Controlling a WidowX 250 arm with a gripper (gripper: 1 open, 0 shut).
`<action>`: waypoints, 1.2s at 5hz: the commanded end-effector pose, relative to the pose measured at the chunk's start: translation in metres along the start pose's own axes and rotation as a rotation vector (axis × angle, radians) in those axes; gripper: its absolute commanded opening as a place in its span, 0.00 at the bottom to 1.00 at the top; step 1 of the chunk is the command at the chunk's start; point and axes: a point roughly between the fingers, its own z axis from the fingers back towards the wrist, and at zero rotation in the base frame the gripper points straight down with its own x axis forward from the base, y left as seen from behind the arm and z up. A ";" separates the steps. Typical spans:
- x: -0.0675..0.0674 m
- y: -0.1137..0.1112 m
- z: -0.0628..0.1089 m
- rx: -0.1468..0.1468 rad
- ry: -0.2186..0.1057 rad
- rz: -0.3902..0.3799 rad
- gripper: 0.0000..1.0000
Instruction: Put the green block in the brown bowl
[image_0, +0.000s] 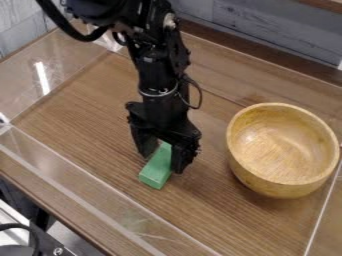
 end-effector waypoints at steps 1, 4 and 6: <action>0.011 0.003 0.004 0.006 -0.046 -0.006 1.00; 0.009 0.003 0.002 -0.003 -0.035 0.004 0.00; 0.006 0.003 0.007 -0.008 -0.023 0.009 0.00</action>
